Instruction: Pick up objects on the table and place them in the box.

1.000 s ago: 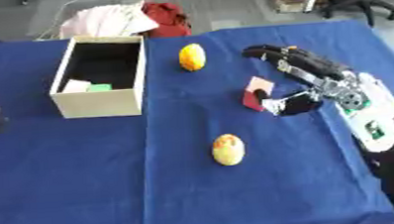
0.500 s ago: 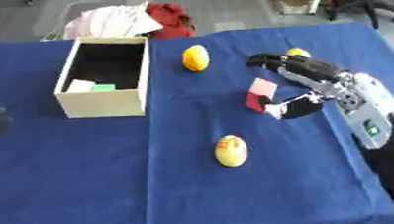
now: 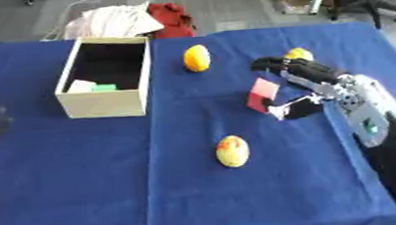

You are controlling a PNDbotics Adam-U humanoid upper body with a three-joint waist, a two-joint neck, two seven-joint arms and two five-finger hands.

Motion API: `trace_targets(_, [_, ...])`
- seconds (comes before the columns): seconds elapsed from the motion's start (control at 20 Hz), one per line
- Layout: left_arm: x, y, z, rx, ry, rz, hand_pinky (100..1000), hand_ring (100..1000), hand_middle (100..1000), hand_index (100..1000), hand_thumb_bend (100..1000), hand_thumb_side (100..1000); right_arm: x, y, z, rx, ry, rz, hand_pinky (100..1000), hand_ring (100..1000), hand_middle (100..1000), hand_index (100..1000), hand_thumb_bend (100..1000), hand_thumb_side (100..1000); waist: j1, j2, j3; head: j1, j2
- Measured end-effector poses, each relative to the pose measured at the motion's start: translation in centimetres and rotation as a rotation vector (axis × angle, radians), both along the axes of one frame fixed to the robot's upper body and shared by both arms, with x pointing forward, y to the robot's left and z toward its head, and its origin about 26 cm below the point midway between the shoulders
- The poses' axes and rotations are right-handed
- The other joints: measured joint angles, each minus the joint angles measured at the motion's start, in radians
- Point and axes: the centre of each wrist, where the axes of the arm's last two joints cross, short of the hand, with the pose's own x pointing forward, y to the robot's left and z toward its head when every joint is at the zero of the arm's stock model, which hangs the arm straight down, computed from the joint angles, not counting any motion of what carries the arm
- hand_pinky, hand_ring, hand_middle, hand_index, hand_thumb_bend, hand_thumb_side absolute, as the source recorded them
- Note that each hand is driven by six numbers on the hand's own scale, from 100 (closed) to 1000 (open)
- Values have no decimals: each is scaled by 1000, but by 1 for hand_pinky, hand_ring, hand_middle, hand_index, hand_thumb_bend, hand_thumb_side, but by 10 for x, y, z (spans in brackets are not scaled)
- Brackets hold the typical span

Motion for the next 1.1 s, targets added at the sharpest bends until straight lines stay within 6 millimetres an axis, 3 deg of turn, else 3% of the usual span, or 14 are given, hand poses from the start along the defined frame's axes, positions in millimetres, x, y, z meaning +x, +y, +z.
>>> trace_targets(0.6, [0,0,0,0,0,0,884,784,757,826,101,653,8,1,-15,-9,26,-37,931,897,970,1000,100,363,0,0,1,0,0])
trace_targets(1.1, [0,0,0,0,0,0,884,784,757,826,100,653,15,4,-19,-2,22,-65,925,895,969,1000,100,320,0,0,3,0,0])
